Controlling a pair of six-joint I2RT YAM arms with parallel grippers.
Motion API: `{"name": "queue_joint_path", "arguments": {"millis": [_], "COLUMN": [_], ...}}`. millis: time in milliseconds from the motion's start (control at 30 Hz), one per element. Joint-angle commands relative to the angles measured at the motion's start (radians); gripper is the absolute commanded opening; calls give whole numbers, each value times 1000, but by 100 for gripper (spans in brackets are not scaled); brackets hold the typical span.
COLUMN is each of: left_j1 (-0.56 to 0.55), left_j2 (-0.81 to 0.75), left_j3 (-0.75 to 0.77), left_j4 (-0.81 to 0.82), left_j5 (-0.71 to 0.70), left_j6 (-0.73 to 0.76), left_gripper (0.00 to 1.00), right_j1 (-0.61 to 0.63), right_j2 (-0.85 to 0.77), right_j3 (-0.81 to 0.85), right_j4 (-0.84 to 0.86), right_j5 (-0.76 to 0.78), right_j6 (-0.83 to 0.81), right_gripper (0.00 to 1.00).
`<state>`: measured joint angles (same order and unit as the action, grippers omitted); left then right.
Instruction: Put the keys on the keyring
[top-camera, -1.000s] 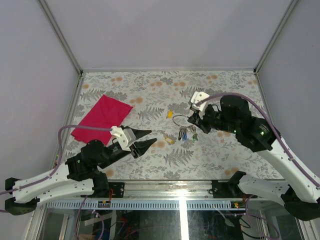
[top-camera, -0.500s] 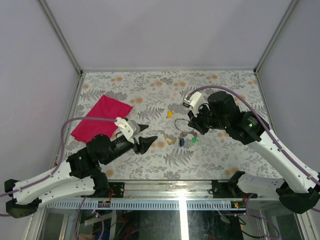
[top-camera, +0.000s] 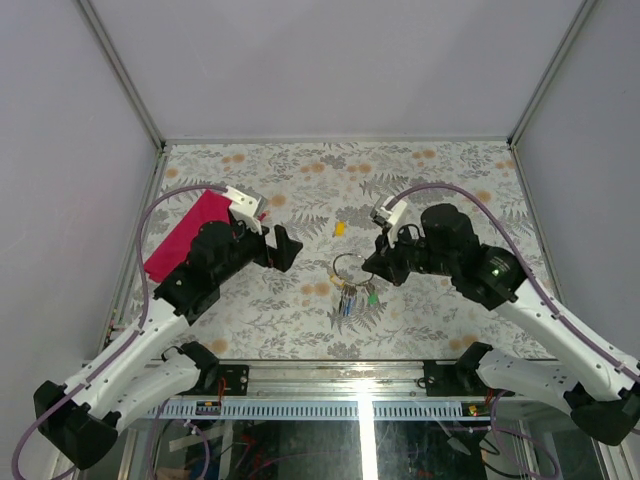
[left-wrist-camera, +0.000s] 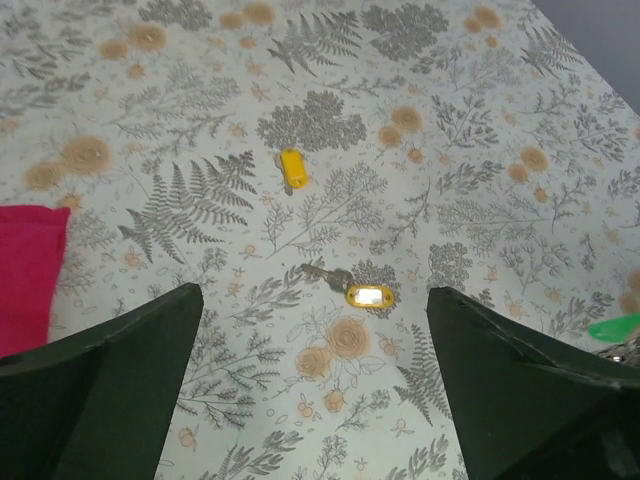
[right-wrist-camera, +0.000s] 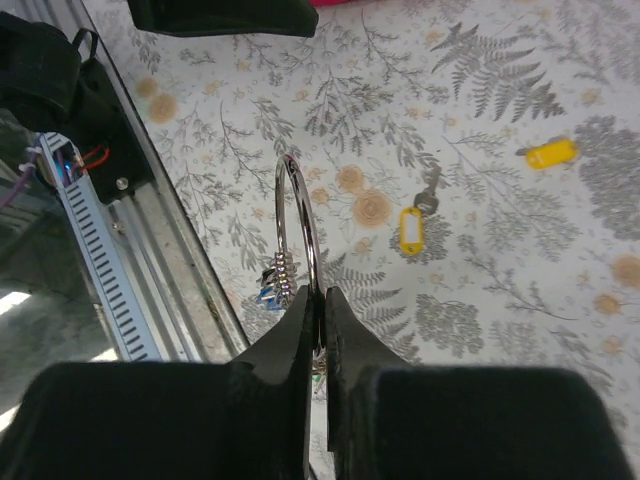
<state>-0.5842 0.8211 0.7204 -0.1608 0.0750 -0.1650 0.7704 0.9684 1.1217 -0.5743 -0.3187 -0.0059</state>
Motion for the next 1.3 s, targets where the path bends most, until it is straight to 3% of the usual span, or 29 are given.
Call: {"name": "queue_joint_path", "arguments": {"millis": [0,100,267,400,567,1000,1267], "left_j1": [20,19,20,19,20,20,20], "left_j2": [12,31,82,111,59,12,3], "left_j3": [14,40,117,158,126,99,104], "left_j4": [18,-31,-196,-292,-257,-252,-311], "left_j5": [90,60,-50,-90,-147,-123,-70], "left_j6": [-73,-75,-128,-152,-208,-119,-83], "left_gripper": [100,100,100,100,100,100,100], "right_j1": [-3,-42,-216,-323,-440,-458,-498], "right_j2": [12,24,19,8,-15,144,208], "right_j3": [-102,-165,-266,-326,-433,-465,-523], "right_j4": [269,379,553,575,580,724,811], "right_j5": [-20,26,-26,-8,134,120,365], "right_j6": [192,285,459,528,567,470,509], "right_gripper": [2,2,1,2,6,9,12]}}
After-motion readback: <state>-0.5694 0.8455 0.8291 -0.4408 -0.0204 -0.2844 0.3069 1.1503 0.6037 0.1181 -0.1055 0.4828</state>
